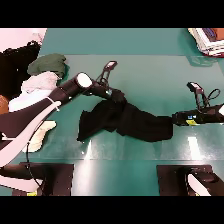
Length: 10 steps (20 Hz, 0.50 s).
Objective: Fold the shirts.
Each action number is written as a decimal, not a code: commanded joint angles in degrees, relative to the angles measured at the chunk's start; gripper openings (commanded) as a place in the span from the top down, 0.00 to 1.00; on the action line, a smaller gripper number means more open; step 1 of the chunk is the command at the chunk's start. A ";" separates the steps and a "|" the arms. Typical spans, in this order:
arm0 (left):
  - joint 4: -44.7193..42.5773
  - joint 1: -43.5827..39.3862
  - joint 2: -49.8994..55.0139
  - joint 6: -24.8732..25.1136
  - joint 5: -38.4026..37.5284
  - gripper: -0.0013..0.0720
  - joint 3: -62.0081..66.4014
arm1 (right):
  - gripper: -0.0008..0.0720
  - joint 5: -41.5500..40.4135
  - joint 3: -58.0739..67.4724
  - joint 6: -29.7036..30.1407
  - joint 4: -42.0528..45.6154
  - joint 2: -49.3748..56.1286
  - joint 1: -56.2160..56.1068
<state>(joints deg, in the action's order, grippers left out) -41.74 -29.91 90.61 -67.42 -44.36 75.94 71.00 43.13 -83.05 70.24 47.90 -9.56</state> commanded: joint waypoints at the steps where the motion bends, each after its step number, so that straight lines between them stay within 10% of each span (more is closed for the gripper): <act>1: -2.49 5.05 -4.81 -1.40 -1.97 0.95 1.79 | 0.97 -0.26 3.76 0.00 1.99 -0.02 0.02; 10: -21.62 20.55 -35.36 -1.14 -6.29 0.95 23.50 | 0.97 -2.16 47.01 1.18 16.72 0.02 0.02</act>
<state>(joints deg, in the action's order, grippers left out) -55.00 -11.73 62.72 -68.73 -50.22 92.29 70.28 77.43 -82.30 81.56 47.92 -9.56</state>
